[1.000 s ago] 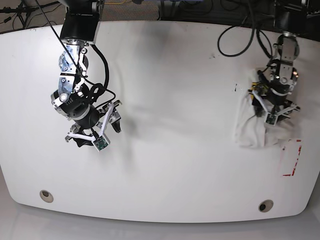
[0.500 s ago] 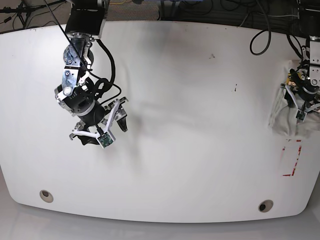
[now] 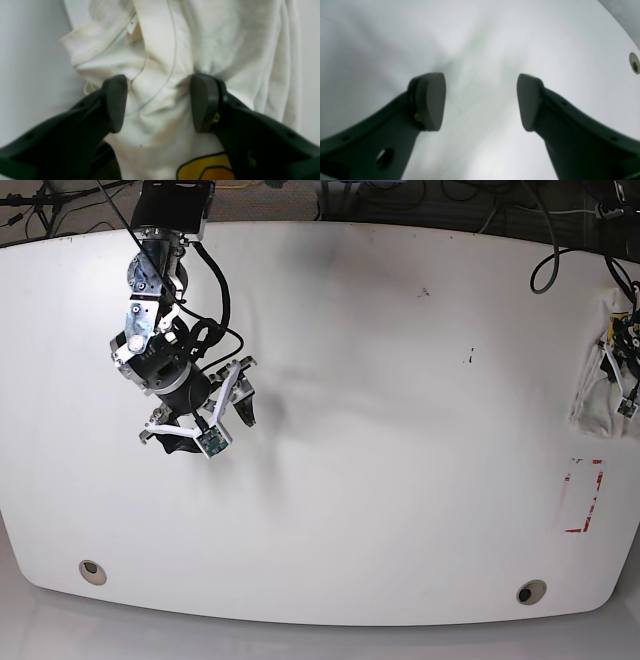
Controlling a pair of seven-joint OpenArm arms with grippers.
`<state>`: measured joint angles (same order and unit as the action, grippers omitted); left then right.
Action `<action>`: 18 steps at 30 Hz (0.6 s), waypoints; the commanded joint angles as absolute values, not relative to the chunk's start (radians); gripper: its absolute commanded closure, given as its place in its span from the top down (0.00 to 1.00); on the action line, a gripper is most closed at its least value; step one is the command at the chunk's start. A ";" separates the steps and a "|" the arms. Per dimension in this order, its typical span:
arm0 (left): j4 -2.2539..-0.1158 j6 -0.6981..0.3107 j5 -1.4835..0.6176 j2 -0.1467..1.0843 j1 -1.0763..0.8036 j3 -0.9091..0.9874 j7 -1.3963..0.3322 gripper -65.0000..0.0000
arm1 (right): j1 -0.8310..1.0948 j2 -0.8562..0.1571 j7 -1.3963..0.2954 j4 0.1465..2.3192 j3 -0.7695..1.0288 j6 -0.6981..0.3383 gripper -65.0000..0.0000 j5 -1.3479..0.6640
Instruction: Fold the T-shirt properly
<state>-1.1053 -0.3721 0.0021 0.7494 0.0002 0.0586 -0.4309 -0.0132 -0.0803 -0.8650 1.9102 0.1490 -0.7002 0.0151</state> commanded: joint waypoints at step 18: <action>-1.383 -0.426 -0.090 0.769 0.012 0.216 -0.522 0.57 | -0.001 -0.085 -0.796 1.975 0.160 -0.698 0.66 0.012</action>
<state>-1.3087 -0.4377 -0.0715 0.7395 -0.0124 0.1982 -0.4950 0.0166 -0.0803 -0.8459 1.9511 0.1509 -0.7002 0.0223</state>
